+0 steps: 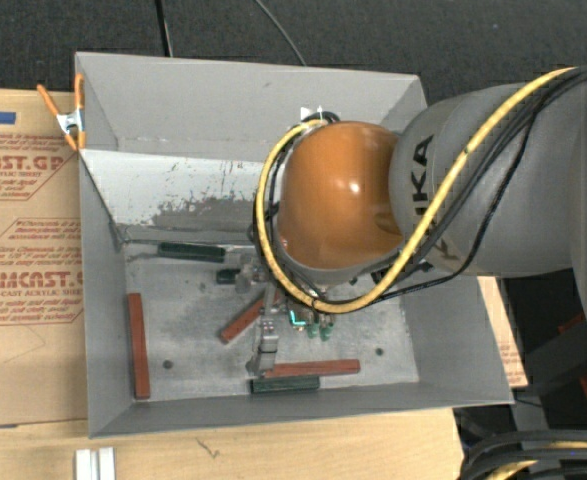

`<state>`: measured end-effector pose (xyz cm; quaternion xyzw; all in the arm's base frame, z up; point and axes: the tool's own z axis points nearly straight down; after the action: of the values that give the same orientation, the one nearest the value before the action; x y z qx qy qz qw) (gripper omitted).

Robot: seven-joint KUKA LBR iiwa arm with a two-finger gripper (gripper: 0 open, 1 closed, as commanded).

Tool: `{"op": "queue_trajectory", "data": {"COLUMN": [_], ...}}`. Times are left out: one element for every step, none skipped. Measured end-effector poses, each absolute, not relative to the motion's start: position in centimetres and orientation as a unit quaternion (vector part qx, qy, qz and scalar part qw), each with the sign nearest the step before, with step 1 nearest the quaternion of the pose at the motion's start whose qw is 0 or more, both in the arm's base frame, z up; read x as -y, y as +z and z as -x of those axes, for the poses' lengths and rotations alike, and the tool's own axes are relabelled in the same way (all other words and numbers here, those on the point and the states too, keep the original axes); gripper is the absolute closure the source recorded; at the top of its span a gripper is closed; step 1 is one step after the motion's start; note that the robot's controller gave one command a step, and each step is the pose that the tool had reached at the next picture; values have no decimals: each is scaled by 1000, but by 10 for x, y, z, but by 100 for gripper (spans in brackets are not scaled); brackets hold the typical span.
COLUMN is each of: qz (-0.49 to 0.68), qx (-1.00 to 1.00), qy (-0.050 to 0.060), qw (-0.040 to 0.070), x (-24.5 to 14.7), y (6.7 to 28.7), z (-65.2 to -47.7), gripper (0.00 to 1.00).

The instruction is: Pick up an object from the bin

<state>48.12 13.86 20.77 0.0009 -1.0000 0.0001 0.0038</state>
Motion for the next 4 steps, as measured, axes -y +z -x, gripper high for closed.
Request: {"op": "queue_trajectory", "data": {"qz": [0,39,19,-7], "qx": [1000,999,1000,1000], "qy": [0,-1,-1,-1], "qw": [0,-2,-3,0], "x": [-138,-118,-125,-114], "y": [211,168,104,71], "z": [-483,-487,-517,-540], "gripper": [0,0,0,100]}}
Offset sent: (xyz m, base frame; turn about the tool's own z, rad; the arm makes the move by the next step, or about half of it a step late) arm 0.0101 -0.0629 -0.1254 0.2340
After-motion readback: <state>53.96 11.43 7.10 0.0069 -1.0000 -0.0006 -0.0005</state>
